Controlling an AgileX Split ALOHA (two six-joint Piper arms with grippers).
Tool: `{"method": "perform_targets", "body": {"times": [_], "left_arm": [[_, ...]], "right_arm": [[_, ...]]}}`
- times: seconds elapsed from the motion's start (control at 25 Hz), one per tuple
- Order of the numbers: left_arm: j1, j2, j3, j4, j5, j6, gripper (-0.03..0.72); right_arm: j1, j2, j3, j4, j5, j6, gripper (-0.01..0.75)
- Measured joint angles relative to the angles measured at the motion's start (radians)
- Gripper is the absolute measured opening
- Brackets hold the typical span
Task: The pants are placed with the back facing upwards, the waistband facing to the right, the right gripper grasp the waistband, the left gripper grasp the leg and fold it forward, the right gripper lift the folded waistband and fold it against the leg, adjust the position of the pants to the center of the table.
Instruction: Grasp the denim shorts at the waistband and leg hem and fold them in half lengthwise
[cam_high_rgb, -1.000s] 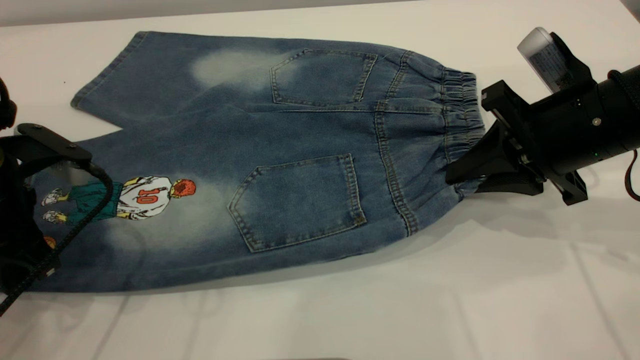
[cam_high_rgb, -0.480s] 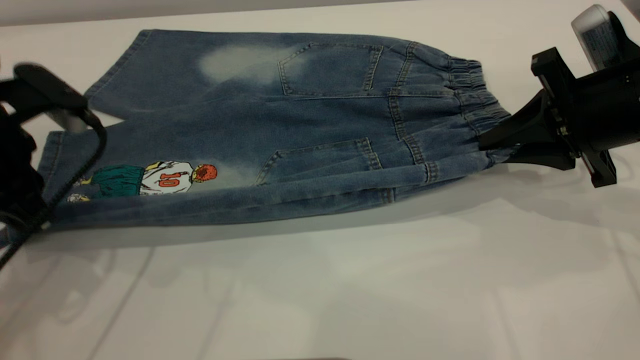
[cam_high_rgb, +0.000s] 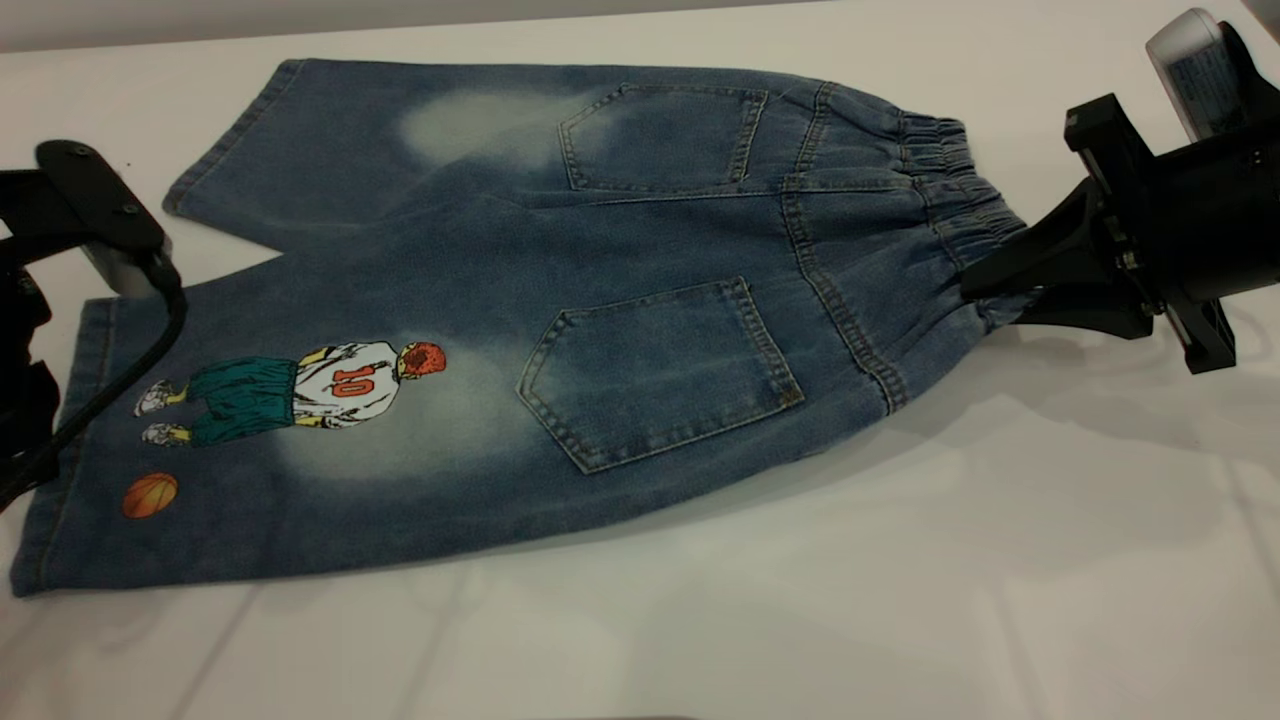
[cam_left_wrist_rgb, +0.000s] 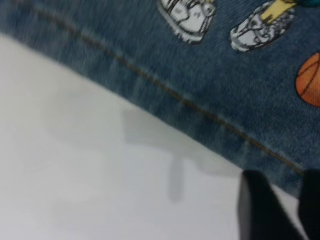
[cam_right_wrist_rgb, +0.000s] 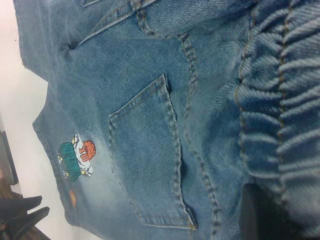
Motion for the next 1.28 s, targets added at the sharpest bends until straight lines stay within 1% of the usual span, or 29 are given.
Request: {"method": "perform_targets", "body": {"times": [0.08,0.12,0.16,0.24,0.36,0.44,0.52,0.64,0.84,1.2,1.28], "left_arm": [[0.000,0.000,0.000,0.000,-0.014,0.066,0.310],[0.000,0.000,0.000,-0.001,-0.022,0.104,0.341],[0.000,0.000,0.000,-0.009,-0.026,0.142,0.368],[-0.003,0.000,0.000,-0.048,-0.025,0.208,0.391],[-0.015,0.001,0.000,-0.153,0.010,0.317,0.400],[-0.021,0.003,0.000,-0.191,0.048,0.414,0.400],[-0.022,0.014,0.001,-0.193,0.077,0.498,0.400],[-0.022,0.047,0.004,-0.194,0.065,0.571,0.400],[-0.022,0.098,0.005,-0.181,-0.019,0.587,0.400],[-0.022,0.142,0.005,-0.179,-0.029,0.592,0.400],[-0.022,0.150,0.003,-0.178,-0.030,0.592,0.389]], "right_arm": [[0.000,0.000,0.000,0.001,0.003,0.000,0.069],[0.000,0.000,0.000,0.001,0.005,0.000,0.069],[0.000,0.000,0.000,0.001,0.007,0.000,0.069],[0.000,0.000,0.000,0.001,0.007,0.000,0.069],[0.000,0.000,0.000,0.001,0.007,0.000,0.069],[0.000,0.000,0.000,0.001,0.008,0.000,0.069],[0.000,0.000,0.000,0.001,0.011,0.000,0.069],[0.000,0.000,0.000,0.001,0.021,0.000,0.069],[0.000,0.000,0.000,0.001,0.023,0.000,0.070],[-0.001,0.000,0.000,0.002,0.029,-0.001,0.072],[-0.003,0.000,0.000,0.002,0.029,-0.001,0.074]]}}
